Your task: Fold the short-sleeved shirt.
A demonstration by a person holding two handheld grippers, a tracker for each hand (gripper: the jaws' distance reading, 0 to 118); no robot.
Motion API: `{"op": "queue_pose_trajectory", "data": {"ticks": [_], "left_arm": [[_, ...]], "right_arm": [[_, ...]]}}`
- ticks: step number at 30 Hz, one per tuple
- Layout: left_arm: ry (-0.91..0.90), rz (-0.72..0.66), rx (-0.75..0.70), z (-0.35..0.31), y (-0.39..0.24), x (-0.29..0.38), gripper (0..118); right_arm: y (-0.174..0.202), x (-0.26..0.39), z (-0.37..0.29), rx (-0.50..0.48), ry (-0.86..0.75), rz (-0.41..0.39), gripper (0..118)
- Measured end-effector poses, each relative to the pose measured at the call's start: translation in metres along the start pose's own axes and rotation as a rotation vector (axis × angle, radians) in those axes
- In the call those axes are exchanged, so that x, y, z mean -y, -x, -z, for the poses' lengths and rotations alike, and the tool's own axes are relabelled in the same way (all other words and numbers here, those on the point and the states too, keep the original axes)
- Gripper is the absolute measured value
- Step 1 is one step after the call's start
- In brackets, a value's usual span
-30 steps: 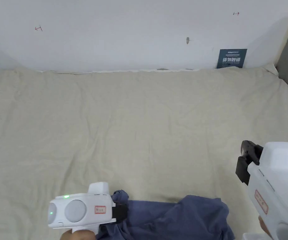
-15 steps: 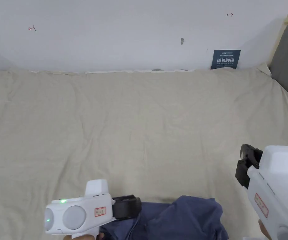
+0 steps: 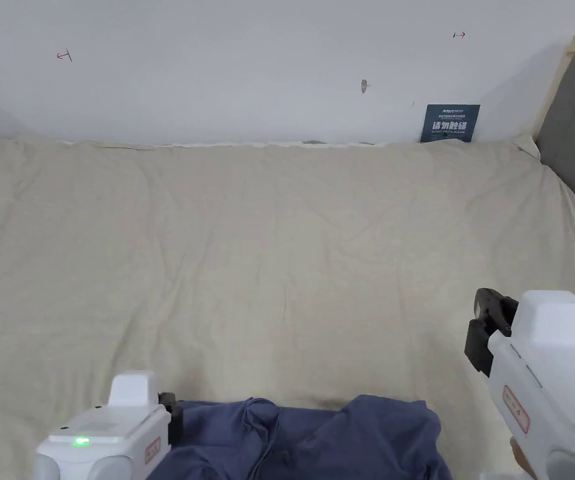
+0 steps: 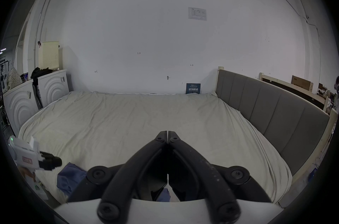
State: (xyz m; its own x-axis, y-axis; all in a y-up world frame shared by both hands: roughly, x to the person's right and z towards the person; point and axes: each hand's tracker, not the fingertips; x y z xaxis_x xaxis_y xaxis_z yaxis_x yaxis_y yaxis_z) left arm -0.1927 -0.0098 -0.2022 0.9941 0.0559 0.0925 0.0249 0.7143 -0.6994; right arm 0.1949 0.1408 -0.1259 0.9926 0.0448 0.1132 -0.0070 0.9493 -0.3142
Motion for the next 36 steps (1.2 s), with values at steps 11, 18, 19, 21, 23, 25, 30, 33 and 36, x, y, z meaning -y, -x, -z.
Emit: {"op": "queue_pose_trajectory", "data": {"ticks": [11,18,19,21,23,25,30,33,36], "left_arm": [[0.163,0.098,0.150,0.039,-0.090,0.057,0],[0.127,0.103,0.106,0.037,-0.095,0.059,0],[0.138,0.095,0.125,0.034,-0.092,0.054,0],[0.136,0.018,0.168,0.028,-0.080,0.042,0],[0.081,-0.072,0.228,0.013,-0.065,0.026,0],[0.050,-0.133,0.279,-0.004,-0.045,0.007,0],[0.063,-0.310,0.392,-0.021,0.020,-0.024,6],[0.132,-0.421,0.443,-0.013,0.058,-0.025,42],[0.215,-0.435,0.439,0.002,0.080,-0.017,106]], "right_arm": [[-0.011,0.007,-0.001,0.016,0.025,0.001,2],[-0.015,0.011,-0.004,0.027,0.035,0.010,2],[-0.014,0.011,-0.005,0.025,0.036,0.010,2],[-0.012,0.010,-0.005,0.022,0.035,0.007,2],[-0.010,0.009,-0.005,0.013,0.034,0.006,2],[-0.007,0.007,-0.005,0.006,0.031,0.005,2],[0.001,0.003,-0.001,-0.008,0.023,0.004,2],[0.004,0.003,0.003,-0.013,0.027,0.001,2],[0.008,0.005,0.007,-0.018,0.038,-0.001,2]]}}
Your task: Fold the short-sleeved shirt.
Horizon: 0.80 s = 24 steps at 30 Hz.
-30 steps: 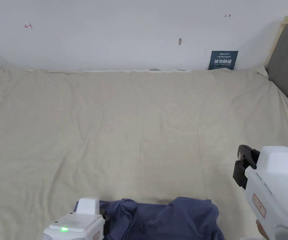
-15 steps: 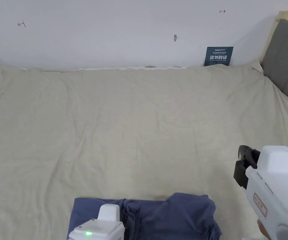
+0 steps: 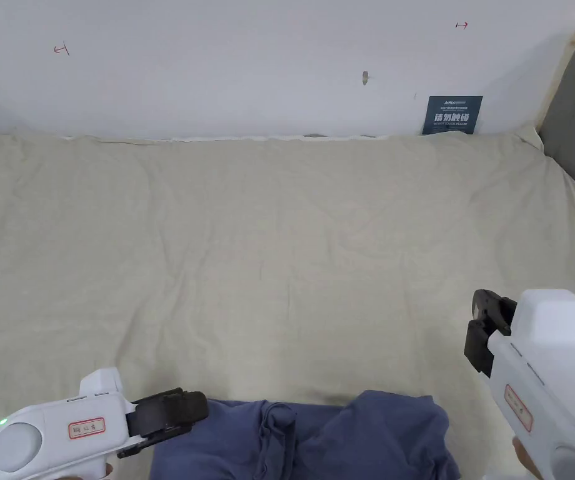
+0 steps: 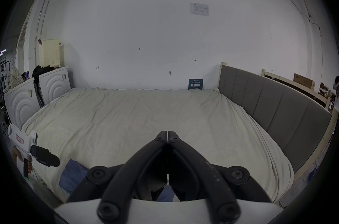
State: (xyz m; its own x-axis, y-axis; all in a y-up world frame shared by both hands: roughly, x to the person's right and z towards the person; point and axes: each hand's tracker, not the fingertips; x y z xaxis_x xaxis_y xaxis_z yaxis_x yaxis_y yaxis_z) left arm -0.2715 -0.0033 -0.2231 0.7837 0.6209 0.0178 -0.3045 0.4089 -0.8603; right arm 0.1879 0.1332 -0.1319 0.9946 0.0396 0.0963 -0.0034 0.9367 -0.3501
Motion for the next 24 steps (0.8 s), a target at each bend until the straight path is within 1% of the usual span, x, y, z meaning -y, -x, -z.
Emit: {"op": "queue_pose_trajectory", "data": {"ticks": [1,6,7,8,9,11,12,13,15,16,18,20,23,24], "left_arm": [[0.016,-0.005,-0.003,0.003,0.009,0.000,118],[0.099,-0.036,-0.018,0.021,0.040,0.002,118],[0.103,-0.045,-0.028,0.025,0.046,0.002,115],[0.109,-0.048,-0.017,0.028,0.051,0.004,107],[0.116,-0.052,0.002,0.032,0.057,0.005,86],[0.133,-0.069,0.014,0.040,0.063,0.005,51],[0.135,-0.065,0.007,0.045,0.064,0.008,43],[0.137,-0.034,-0.017,0.048,0.063,0.010,42],[0.128,0.019,-0.016,0.050,0.061,0.012,39],[0.122,0.027,-0.021,0.051,0.064,0.013,32],[0.119,0.017,-0.020,0.052,0.065,0.014,14],[0.102,0.021,-0.031,0.049,0.058,0.017,12],[0.063,0.089,-0.065,0.036,0.041,0.016,10],[0.055,0.084,-0.060,0.029,0.038,0.016,10]], "right_arm": [[0.001,0.001,0.002,-0.002,0.005,-0.002,2],[0.005,0.005,0.007,0.001,0.027,-0.013,2],[0.006,0.006,0.007,0.002,0.032,-0.015,2],[0.007,0.006,0.009,0.004,0.036,-0.018,2],[0.007,0.007,0.010,0.005,0.040,-0.022,2],[0.009,0.007,0.012,0.006,0.046,-0.027,2],[0.007,0.006,0.008,0.006,0.050,-0.031,2],[0.007,0.006,0.008,0.007,0.052,-0.033,2],[0.009,0.003,0.006,0.009,0.057,-0.035,2],[0.008,0.002,0.005,0.011,0.059,-0.036,2],[0.007,0.005,0.007,0.015,0.060,-0.037,2],[0.005,0.005,0.007,0.016,0.060,-0.038,2],[0.007,-0.001,0.001,0.016,0.051,-0.043,2],[0.007,-0.002,0.000,0.016,0.047,-0.045,2]]}}
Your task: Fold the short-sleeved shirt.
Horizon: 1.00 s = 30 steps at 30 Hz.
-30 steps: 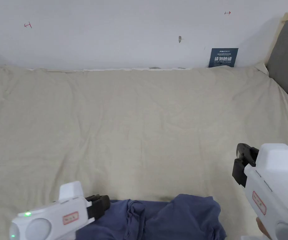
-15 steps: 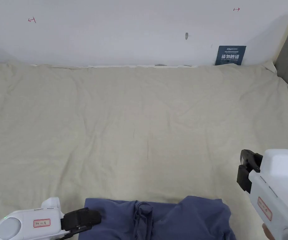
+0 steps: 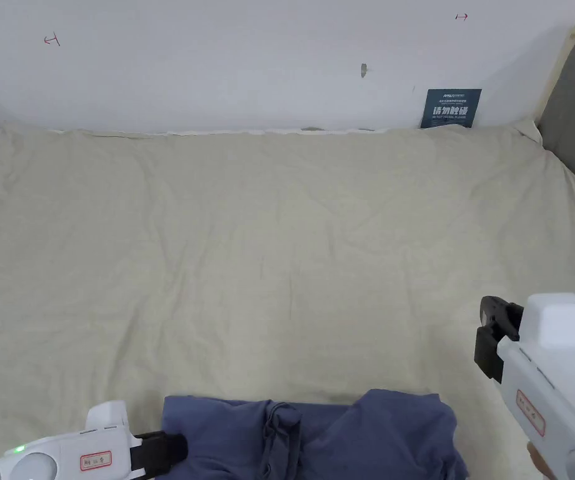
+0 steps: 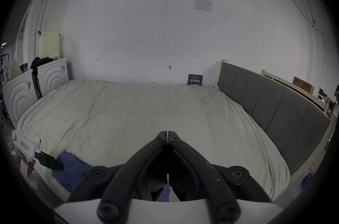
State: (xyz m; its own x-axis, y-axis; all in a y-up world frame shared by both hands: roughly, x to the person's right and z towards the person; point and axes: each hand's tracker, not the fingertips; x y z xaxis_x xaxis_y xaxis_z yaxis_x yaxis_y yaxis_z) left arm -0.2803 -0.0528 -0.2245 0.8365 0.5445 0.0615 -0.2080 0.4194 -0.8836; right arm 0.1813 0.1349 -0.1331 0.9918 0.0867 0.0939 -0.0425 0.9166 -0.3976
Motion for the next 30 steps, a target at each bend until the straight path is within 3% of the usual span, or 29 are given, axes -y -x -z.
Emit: {"op": "queue_pose_trajectory", "data": {"ticks": [9,14,22,30], "left_arm": [[-0.132,0.026,-0.160,-0.089,0.012,-0.008,9],[-0.164,0.088,-0.234,-0.109,-0.022,-0.008,9],[-0.091,0.243,-0.047,-0.056,-0.147,-0.013,9],[0.096,0.397,-0.036,0.049,-0.238,0.017,10]], "right_arm": [[-0.004,-0.002,0.002,-0.043,-0.045,0.034,2],[-0.002,-0.002,0.000,-0.065,-0.061,0.036,2],[-0.013,0.000,-0.009,-0.059,-0.074,0.054,2],[-0.033,0.004,-0.017,-0.010,-0.078,0.073,2]]}}
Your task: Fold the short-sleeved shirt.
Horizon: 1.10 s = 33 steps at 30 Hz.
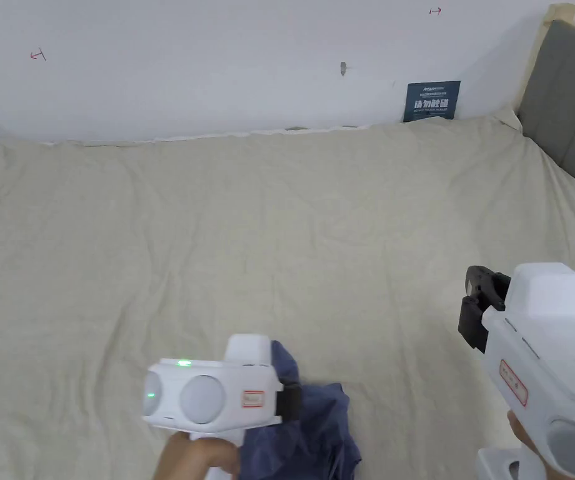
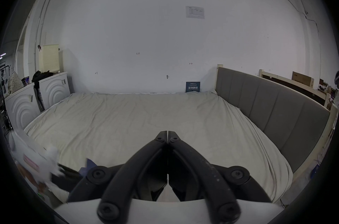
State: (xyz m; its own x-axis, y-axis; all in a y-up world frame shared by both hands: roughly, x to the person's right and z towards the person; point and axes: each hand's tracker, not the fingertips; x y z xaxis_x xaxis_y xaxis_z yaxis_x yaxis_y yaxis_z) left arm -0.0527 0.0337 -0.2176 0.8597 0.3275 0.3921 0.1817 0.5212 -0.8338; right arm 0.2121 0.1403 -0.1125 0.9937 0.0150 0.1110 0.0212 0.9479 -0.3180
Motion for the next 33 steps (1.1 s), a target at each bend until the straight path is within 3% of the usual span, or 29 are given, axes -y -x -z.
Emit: {"op": "queue_pose_trajectory", "data": {"ticks": [3,4,5,6,7,9,10,15,17,21,22,24,33], "left_arm": [[0.088,-0.006,-0.031,0.048,-0.019,0.010,12],[0.107,-0.016,-0.050,0.057,-0.022,0.012,19],[0.102,-0.009,-0.048,0.066,-0.026,0.015,32],[0.109,-0.002,-0.043,0.072,-0.030,0.019,57],[0.119,0.000,-0.040,0.075,-0.033,0.021,73],[0.104,0.020,-0.012,0.073,-0.041,0.024,98],[0.090,0.023,-0.011,0.069,-0.044,0.024,105],[-0.134,0.034,-0.019,0.025,-0.045,0.014,108],[-0.253,0.037,-0.044,0.002,-0.042,0.010,106],[-0.492,0.095,-0.156,-0.036,-0.035,0.012,84],[-0.523,0.106,-0.196,-0.039,-0.034,0.013,66],[-0.531,0.125,-0.264,-0.038,-0.030,0.016,2],[-0.296,0.136,-0.234,0.028,-0.017,0.054,0]], "right_arm": [[-0.007,0.002,-0.002,0.016,0.008,0.004,2],[-0.009,0.002,-0.002,0.019,0.010,0.003,2],[-0.010,0.003,-0.003,0.023,0.012,0.002,2],[-0.012,0.004,-0.004,0.029,0.013,0.001,2],[-0.013,0.005,-0.004,0.031,0.015,0.000,2],[-0.016,0.006,-0.005,0.036,0.020,0.003,2],[-0.017,0.007,-0.006,0.038,0.021,0.004,2],[-0.019,0.006,-0.008,0.045,0.021,0.008,2],[-0.019,0.004,-0.008,0.048,0.015,0.007,2],[-0.018,0.000,-0.010,0.044,0.003,0.009,2],[-0.018,-0.001,-0.009,0.045,0.001,0.008,2],[-0.017,-0.002,-0.009,0.042,-0.001,0.008,2],[-0.012,0.000,-0.008,0.024,0.010,0.008,2]]}}
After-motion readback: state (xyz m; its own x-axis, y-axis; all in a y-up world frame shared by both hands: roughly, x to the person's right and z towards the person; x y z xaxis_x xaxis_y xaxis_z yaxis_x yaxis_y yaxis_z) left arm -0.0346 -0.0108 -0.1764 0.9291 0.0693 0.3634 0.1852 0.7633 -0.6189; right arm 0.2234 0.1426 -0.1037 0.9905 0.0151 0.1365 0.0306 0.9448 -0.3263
